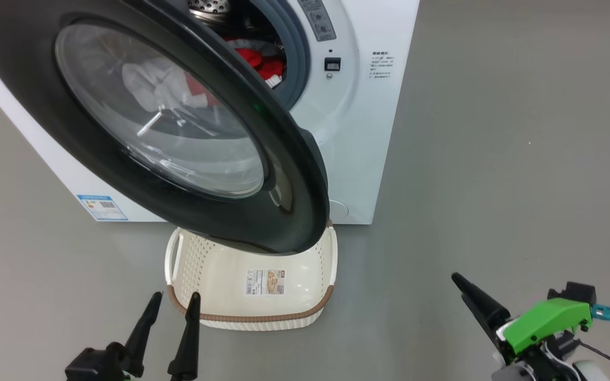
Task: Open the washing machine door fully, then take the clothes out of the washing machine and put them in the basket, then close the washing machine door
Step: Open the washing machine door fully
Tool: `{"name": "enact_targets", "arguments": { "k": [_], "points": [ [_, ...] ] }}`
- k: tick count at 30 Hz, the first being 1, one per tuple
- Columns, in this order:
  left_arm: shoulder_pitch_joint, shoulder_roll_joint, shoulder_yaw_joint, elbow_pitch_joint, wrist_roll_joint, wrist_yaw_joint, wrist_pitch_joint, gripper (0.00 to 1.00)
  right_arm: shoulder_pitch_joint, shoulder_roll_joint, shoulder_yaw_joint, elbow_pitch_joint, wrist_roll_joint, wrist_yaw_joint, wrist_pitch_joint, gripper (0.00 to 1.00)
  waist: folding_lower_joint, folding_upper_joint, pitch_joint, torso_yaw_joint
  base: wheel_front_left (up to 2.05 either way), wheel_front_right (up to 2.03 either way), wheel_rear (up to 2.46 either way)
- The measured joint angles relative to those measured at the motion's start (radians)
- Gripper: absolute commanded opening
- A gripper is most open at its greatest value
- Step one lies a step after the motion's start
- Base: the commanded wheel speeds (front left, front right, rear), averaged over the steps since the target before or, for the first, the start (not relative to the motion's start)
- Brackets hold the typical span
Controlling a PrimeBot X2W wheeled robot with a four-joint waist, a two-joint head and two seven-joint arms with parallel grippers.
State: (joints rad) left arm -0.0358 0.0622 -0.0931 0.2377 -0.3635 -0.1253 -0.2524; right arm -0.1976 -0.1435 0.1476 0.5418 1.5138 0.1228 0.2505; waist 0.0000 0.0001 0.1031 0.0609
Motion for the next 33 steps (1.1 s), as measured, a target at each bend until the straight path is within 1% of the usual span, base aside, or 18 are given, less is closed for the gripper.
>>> {"name": "enact_targets", "arguments": {
  "k": [5, 8, 14, 19, 24, 26, 30, 33],
  "points": [
    [0.010, 0.000, 0.005, 0.000, 0.000, 0.000, 0.000, 1.00, 0.015, -0.016, 0.032, 0.013, -0.051, 0.000, -0.064, 1.00, 0.0000, 0.0000, -0.004, -0.009, 0.00, 0.00, 0.00],
    [0.017, 0.001, 0.007, 0.001, 0.000, 0.000, 0.000, 1.00, 0.018, -0.033, 0.073, 0.007, -0.111, 0.000, -0.121, 1.00, 0.0000, 0.0000, -0.004, -0.013, 0.00, 0.00, 0.00],
    [0.017, 0.000, 0.010, 0.002, 0.000, 0.000, 0.000, 1.00, 0.039, -0.075, 0.169, -0.020, -0.226, 0.000, -0.296, 1.00, 0.0000, 0.0000, -0.004, -0.020, 0.00, 0.00, 0.00],
    [0.017, 0.000, 0.010, 0.003, 0.000, 0.000, 0.000, 1.00, 0.039, -0.115, 0.265, -0.021, -0.296, 0.000, -0.438, 1.00, 0.0001, 0.0000, -0.002, -0.022, 0.00, 0.00, 0.00],
    [0.017, 0.000, 0.010, 0.004, 0.000, 0.000, 0.000, 1.00, 0.037, -0.139, 0.322, -0.015, -0.355, 0.000, -0.495, 1.00, 0.0001, 0.0000, 0.002, -0.024, 0.00, 0.00, 0.00],
    [0.017, 0.000, 0.010, 0.005, 0.000, 0.000, 0.000, 1.00, 0.036, -0.142, 0.316, -0.015, -0.391, 0.000, -0.498, 1.00, 0.0000, 0.0000, 0.002, -0.025, 0.00, 0.00, 0.00],
    [0.017, 0.000, 0.012, 0.006, 0.000, 0.000, 0.000, 1.00, 0.038, -0.131, 0.216, -0.056, -0.532, 0.000, -0.499, 1.00, 0.0000, -0.0001, 0.004, -0.028, 0.00, 0.00, 0.00],
    [0.016, 0.000, 0.012, 0.006, 0.000, 0.000, 0.000, 1.00, 0.058, -0.105, 0.154, -0.094, -0.646, 0.000, -0.499, 1.00, 0.0000, 0.0000, 0.004, -0.028, 0.00, 0.00, 0.00]
  ]
}}
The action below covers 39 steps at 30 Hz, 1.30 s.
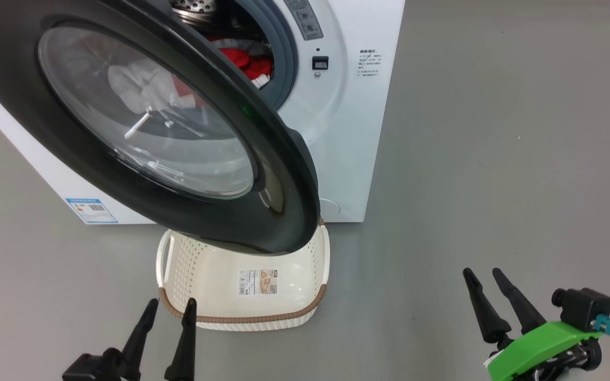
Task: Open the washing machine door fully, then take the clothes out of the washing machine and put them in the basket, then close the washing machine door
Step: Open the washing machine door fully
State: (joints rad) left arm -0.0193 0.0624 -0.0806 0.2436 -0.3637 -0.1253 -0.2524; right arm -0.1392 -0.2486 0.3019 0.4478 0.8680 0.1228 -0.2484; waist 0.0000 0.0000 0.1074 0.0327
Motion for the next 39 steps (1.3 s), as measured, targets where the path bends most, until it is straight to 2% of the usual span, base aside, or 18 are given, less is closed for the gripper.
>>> {"name": "enact_targets", "arguments": {
  "k": [7, 11, 16, 23, 39],
  "points": [
    [-0.001, 0.000, 0.000, 0.001, 0.000, 0.000, 0.000, 1.00, 0.074, 0.073, -0.165, -0.116, -0.280, 0.000, -0.001, 1.00, 0.0000, 0.0000, 0.003, 0.004, 0.00, 0.00, 0.00],
    [-0.002, 0.000, 0.000, 0.001, 0.000, 0.000, 0.000, 1.00, 0.106, 0.117, -0.252, -0.186, -0.393, 0.000, -0.004, 1.00, 0.0000, 0.0000, 0.002, 0.007, 0.00, 0.00, 0.00],
    [-0.002, 0.000, 0.001, 0.000, 0.000, 0.000, 0.000, 1.00, 0.143, 0.153, -0.314, -0.268, -0.497, 0.000, -0.007, 1.00, 0.0000, 0.0000, -0.003, 0.011, 0.00, 0.00, 0.00],
    [-0.002, -0.001, 0.002, -0.005, 0.002, 0.000, 0.000, 1.00, 0.192, 0.177, -0.353, -0.307, -0.564, 0.000, -0.007, 1.00, 0.0000, 0.0000, -0.010, 0.017, 0.00, 0.00, 0.00],
    [-0.001, -0.003, 0.003, -0.012, 0.002, 0.000, 0.000, 1.00, 0.202, 0.192, -0.356, -0.305, -0.581, 0.000, -0.007, 1.00, 0.0001, 0.0000, -0.014, 0.016, 0.00, 0.00, 0.00]
  ]
}}
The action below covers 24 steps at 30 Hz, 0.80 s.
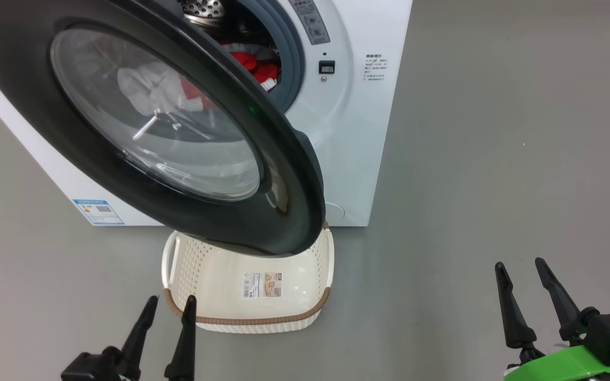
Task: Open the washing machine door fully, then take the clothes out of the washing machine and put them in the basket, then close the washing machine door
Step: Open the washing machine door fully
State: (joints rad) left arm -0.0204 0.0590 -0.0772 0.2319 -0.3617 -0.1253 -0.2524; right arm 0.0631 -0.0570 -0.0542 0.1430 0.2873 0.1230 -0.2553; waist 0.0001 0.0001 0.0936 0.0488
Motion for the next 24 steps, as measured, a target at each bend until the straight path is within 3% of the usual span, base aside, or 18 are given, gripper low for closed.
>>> {"name": "enact_targets", "arguments": {
  "k": [5, 6, 8, 13, 18, 24],
  "points": [
    [0.000, -0.002, 0.000, 0.000, 0.000, 0.000, 0.000, 1.00, 0.000, 0.001, 0.000, -0.003, 0.000, 0.000, 0.000, 1.00, 0.0000, 0.0000, 0.002, 0.002, 0.00, 0.00, 0.00],
    [0.000, -0.002, 0.000, 0.000, 0.000, 0.000, 0.000, 1.00, 0.000, 0.001, 0.000, -0.004, 0.002, 0.000, 0.000, 0.73, 0.0000, 0.0000, 0.002, 0.003, 0.00, 0.00, 0.00],
    [0.000, -0.003, 0.000, -0.001, 0.000, 0.000, 0.000, 1.00, 0.000, 0.002, 0.001, -0.010, 0.009, 0.000, 0.000, 0.00, 0.0000, 0.0000, 0.004, 0.005, 0.00, 0.00, 0.00],
    [0.000, -0.003, -0.001, -0.002, 0.000, 0.000, 0.000, 1.00, -0.008, 0.005, 0.021, -0.033, 0.050, 0.000, 0.000, 0.00, 0.0000, 0.0000, 0.010, 0.011, 0.00, 0.00, 0.00],
    [-0.001, -0.004, -0.005, -0.002, 0.000, 0.000, 0.000, 1.00, -0.076, 0.006, 0.085, -0.053, 0.177, 0.000, 0.000, 0.00, 0.0000, 0.0000, 0.018, 0.021, 0.00, 0.00, 0.00],
    [-0.007, -0.005, -0.020, -0.001, -0.001, 0.000, 0.000, 1.00, -0.197, -0.004, 0.228, -0.055, 0.498, 0.000, 0.000, 0.00, 0.0000, 0.0000, 0.032, 0.042, 0.00, 0.00, 0.00]
  ]
}}
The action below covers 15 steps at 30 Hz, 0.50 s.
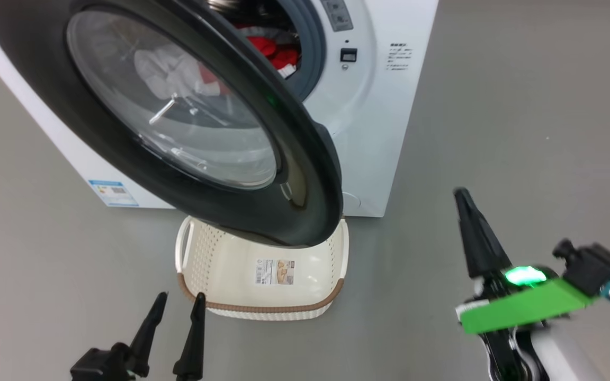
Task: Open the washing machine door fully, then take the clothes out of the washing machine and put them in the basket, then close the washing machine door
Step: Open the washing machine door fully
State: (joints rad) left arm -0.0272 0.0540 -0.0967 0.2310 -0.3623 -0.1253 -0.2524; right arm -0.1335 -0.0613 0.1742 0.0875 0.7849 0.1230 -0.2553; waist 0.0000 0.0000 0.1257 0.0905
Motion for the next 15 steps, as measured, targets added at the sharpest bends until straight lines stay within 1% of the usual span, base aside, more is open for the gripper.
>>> {"name": "enact_targets", "arguments": {
  "k": [4, 7, 12, 15],
  "points": [
    [-0.022, -0.001, -0.011, 0.002, -0.005, 0.000, 0.000, 1.00, -0.090, -0.045, 0.096, -0.003, 0.189, 0.000, 0.000, 0.00, 0.0000, 0.0000, 0.014, 0.018, 0.00, 0.00, 0.00],
    [-0.032, -0.002, -0.020, 0.005, -0.010, 0.000, 0.000, 1.00, -0.156, -0.075, 0.146, -0.009, 0.322, 0.000, 0.000, 0.00, 0.0000, 0.0000, 0.028, 0.032, 0.00, 0.00, 0.00],
    [-0.054, -0.005, -0.038, 0.010, -0.020, 0.000, 0.000, 1.00, -0.265, -0.148, 0.258, -0.016, 0.524, 0.000, 0.000, 0.00, 0.0000, 0.0000, 0.054, 0.058, 0.00, 0.00, 0.00],
    [-0.064, -0.005, -0.046, 0.010, -0.027, 0.000, 0.000, 1.00, -0.318, -0.187, 0.311, -0.013, 0.647, 0.000, 0.038, 0.00, 0.0000, 0.0000, 0.070, 0.073, 0.00, 0.00, 0.00]
  ]
}}
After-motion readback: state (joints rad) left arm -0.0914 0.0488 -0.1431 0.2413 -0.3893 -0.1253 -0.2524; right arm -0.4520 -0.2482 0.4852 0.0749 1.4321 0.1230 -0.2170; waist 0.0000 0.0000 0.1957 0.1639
